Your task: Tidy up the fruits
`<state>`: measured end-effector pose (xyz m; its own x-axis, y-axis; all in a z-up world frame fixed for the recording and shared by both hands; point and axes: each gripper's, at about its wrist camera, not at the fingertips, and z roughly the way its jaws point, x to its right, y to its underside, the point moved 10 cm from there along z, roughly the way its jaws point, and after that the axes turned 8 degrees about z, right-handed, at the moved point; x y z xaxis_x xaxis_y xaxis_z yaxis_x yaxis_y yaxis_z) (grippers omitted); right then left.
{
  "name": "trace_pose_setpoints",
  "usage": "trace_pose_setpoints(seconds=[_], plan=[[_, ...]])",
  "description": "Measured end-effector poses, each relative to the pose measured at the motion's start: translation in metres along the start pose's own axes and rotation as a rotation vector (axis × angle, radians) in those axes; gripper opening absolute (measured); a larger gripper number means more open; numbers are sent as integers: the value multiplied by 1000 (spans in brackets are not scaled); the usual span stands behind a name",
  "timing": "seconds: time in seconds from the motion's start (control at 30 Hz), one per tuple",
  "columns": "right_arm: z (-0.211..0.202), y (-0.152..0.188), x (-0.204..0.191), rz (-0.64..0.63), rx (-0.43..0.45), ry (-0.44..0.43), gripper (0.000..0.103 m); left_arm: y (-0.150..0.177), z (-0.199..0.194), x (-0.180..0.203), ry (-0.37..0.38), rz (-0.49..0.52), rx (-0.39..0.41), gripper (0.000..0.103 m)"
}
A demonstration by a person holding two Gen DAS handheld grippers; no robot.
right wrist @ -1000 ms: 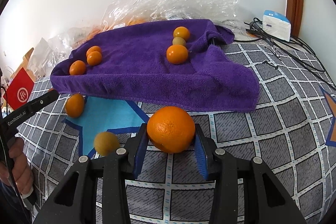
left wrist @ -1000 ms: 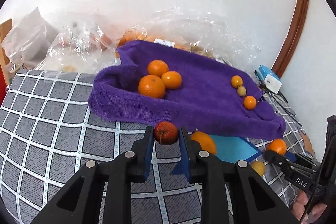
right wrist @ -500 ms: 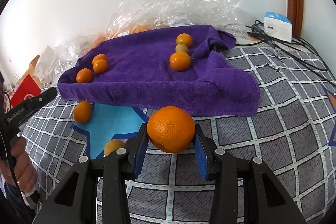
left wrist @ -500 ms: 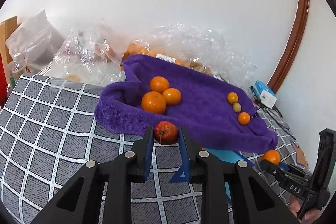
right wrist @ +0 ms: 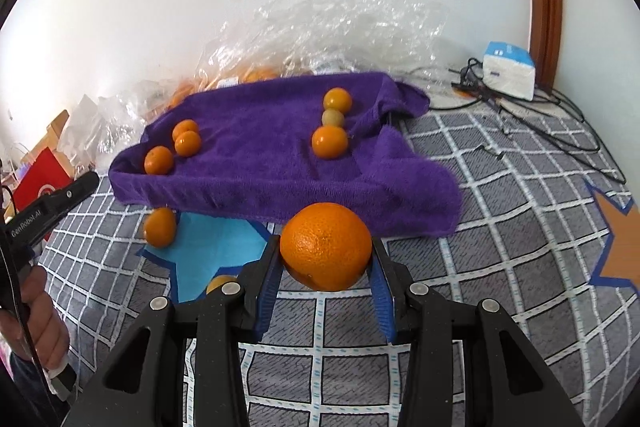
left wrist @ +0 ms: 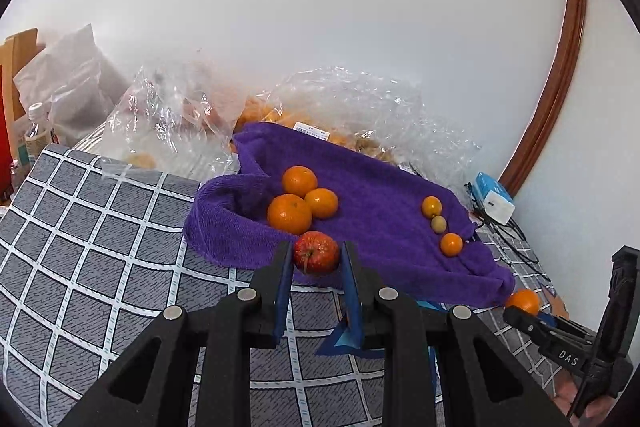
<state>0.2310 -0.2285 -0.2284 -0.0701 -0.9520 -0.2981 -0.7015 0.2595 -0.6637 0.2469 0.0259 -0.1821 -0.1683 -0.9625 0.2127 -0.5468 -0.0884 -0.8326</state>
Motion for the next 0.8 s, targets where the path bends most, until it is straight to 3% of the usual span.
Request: trace_pose_setpoints(seconds=[0.2,0.53,0.8], plan=[[-13,-14,0,3,29,13,41,3,1,-1,26,-27,-12,23],[-24,-36,-2,-16,62,26,41,3,4,-5,-5,-23,-32,23],[-30,-53,-6,-15,87,3,41,-30,-22,-13,-78,23,3,23]])
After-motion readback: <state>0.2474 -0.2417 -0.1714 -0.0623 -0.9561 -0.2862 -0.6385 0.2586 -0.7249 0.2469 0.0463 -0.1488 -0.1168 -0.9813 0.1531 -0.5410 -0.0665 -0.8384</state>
